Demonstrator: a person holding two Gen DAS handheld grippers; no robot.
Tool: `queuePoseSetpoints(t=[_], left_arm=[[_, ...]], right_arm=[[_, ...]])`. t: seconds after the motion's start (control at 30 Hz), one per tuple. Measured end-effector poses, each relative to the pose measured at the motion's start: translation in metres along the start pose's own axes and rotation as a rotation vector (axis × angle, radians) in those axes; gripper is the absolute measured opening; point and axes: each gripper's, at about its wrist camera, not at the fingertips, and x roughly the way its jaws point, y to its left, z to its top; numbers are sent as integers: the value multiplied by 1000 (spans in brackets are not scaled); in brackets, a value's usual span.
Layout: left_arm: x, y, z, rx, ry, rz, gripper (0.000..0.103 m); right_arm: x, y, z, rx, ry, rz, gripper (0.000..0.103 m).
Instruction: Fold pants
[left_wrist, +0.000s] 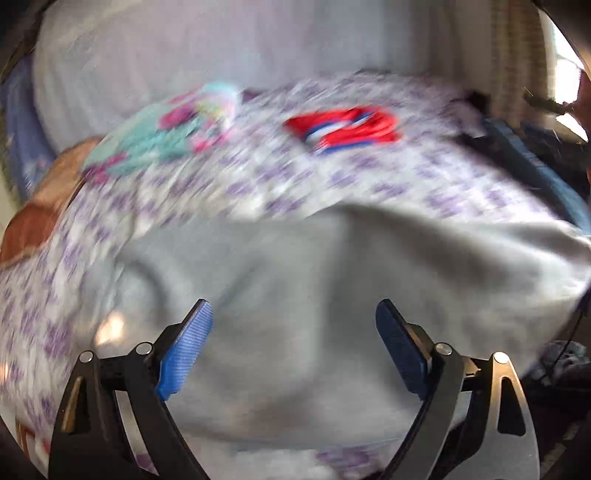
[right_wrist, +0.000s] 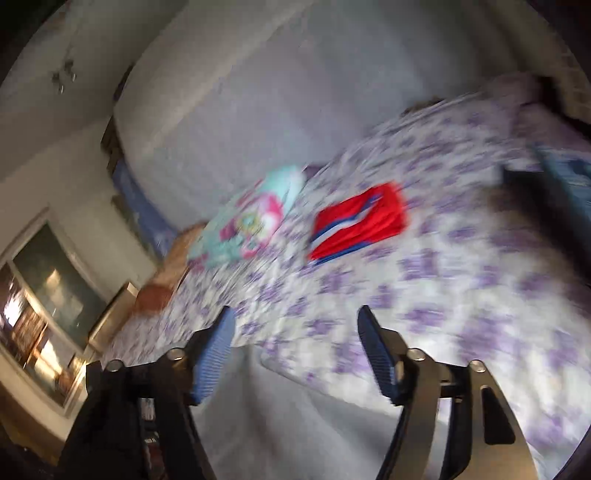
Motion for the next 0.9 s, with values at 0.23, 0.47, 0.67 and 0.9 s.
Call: queuePoseSetpoints(t=[0.23, 0.47, 0.67, 0.9], left_arm=[[12, -95, 14, 128, -25, -171, 89], [67, -137, -1, 126, 144, -195, 91], [68, -126, -16, 68, 140, -184, 95], [52, -119, -10, 42, 122, -192, 94]], right_arm=[[-154, -91, -118, 281, -161, -194, 85], [-136, -142, -158, 484, -62, -122, 85], [-96, -165, -163, 574, -69, -119, 57], [-107, -136, -147, 255, -245, -7, 19]])
